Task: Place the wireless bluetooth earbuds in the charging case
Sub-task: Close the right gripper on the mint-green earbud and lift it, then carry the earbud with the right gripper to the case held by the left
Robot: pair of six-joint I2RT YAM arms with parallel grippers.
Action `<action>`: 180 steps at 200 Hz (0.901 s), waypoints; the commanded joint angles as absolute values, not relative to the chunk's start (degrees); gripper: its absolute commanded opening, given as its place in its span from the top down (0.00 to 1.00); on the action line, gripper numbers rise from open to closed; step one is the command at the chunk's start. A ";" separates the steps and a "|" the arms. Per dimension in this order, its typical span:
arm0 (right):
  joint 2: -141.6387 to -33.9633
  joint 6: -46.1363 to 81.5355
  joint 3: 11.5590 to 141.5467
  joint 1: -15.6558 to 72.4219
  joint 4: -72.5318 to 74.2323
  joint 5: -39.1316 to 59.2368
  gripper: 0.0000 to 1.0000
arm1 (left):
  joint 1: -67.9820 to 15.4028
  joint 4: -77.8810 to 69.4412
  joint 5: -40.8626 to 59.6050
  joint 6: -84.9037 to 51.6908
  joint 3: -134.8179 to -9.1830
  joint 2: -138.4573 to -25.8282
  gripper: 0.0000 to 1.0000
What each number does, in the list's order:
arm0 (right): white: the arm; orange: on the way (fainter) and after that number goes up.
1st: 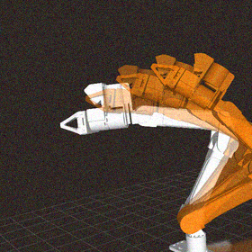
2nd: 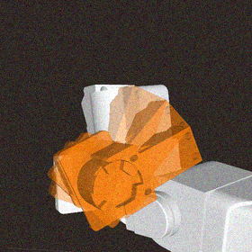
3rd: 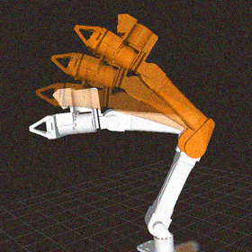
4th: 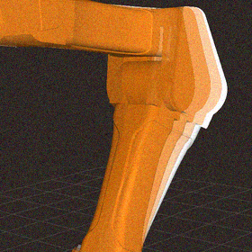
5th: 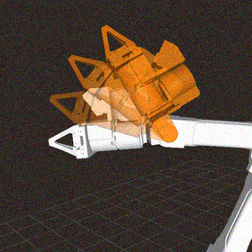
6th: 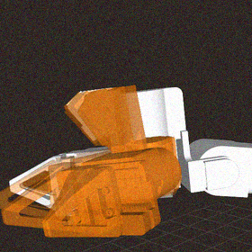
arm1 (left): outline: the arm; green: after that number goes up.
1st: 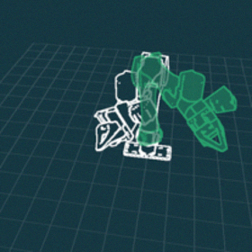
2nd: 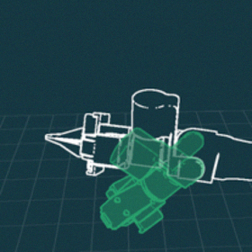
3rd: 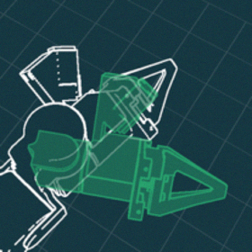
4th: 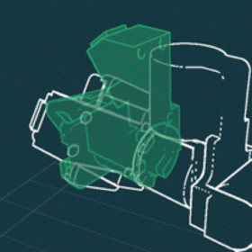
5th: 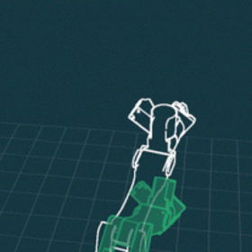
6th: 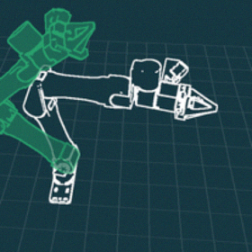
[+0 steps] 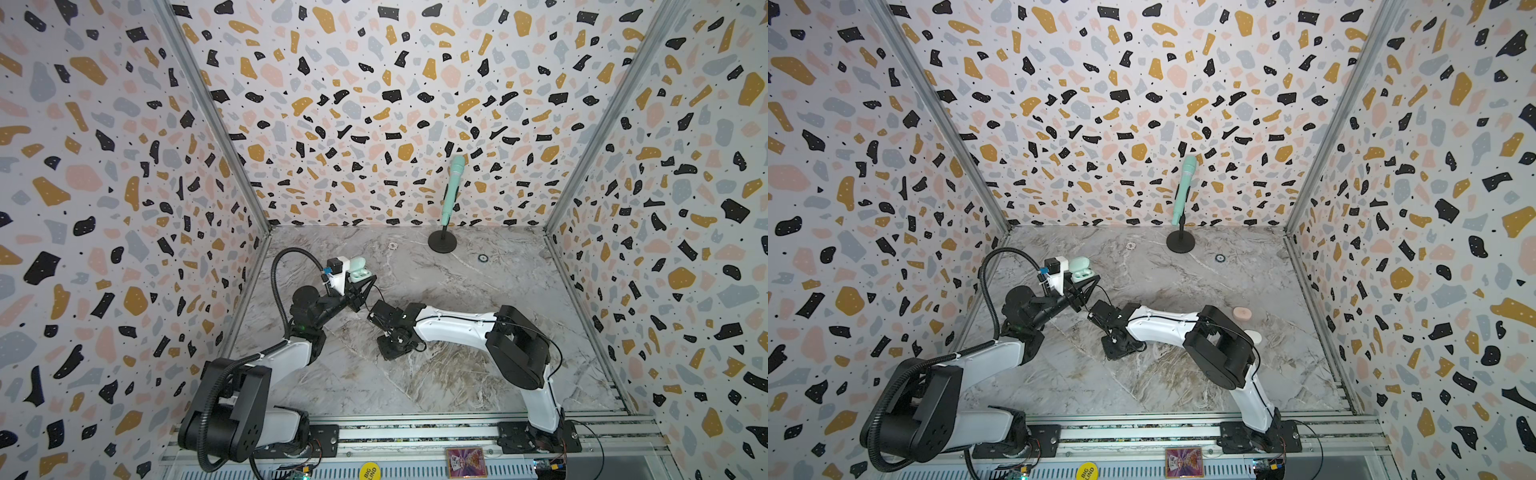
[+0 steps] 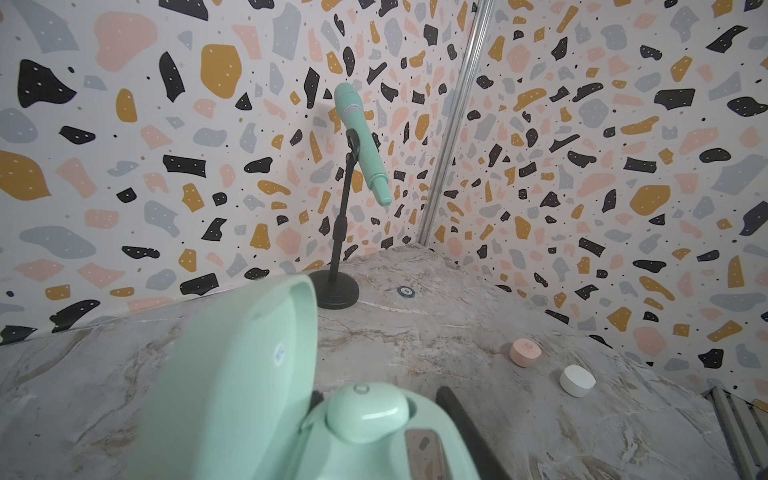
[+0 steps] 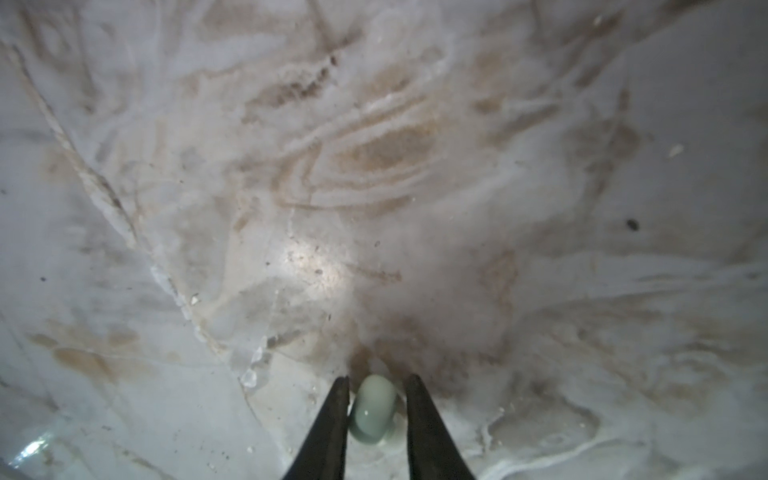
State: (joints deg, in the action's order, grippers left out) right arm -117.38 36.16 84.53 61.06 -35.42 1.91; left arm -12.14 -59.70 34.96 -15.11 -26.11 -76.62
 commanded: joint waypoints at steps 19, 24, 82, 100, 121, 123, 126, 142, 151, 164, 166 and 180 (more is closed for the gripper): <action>-117.70 36.91 86.06 61.70 -38.58 0.70 0.80 | -11.72 -64.27 36.02 -15.47 -25.66 -76.20 0.69; -117.70 37.00 85.91 61.72 -38.58 0.69 0.81 | -11.78 -64.29 36.06 -15.47 -25.62 -76.24 0.69; -116.11 37.17 85.12 61.62 -38.61 0.00 0.86 | -11.77 -64.34 36.66 -15.91 -25.75 -76.44 0.69; -114.70 37.26 84.01 61.24 -37.82 0.04 0.87 | -11.78 -64.94 37.09 -16.51 -25.75 -76.92 0.69; -111.97 37.33 81.53 60.39 -35.65 1.04 0.87 | -11.70 -66.62 37.70 -17.71 -25.62 -77.92 0.69; -111.64 37.35 81.20 60.30 -35.41 1.18 0.87 | -11.74 -66.73 37.79 -17.74 -25.72 -78.02 0.69; -111.24 37.35 80.84 60.19 -35.01 1.37 0.87 | -11.76 -66.83 37.79 -17.92 -25.75 -78.11 0.69; -108.46 37.53 78.76 59.36 -33.57 2.34 0.87 | -12.03 -67.64 38.31 -18.43 -25.81 -78.79 0.69; -106.67 37.78 77.72 58.83 -33.16 2.77 0.87 | -12.28 -67.98 38.45 -18.55 -25.92 -79.00 0.69; -104.32 38.01 76.34 58.16 -32.71 3.23 0.87 | -12.85 -67.85 38.48 -18.37 -26.19 -79.27 0.69; -103.97 38.09 76.15 58.06 -32.70 3.20 0.87 | -12.90 -67.85 38.56 -18.33 -26.26 -79.28 0.69; -101.28 38.47 74.61 57.21 -32.49 3.72 0.87 | -13.67 -67.94 38.74 -18.13 -26.52 -79.70 0.69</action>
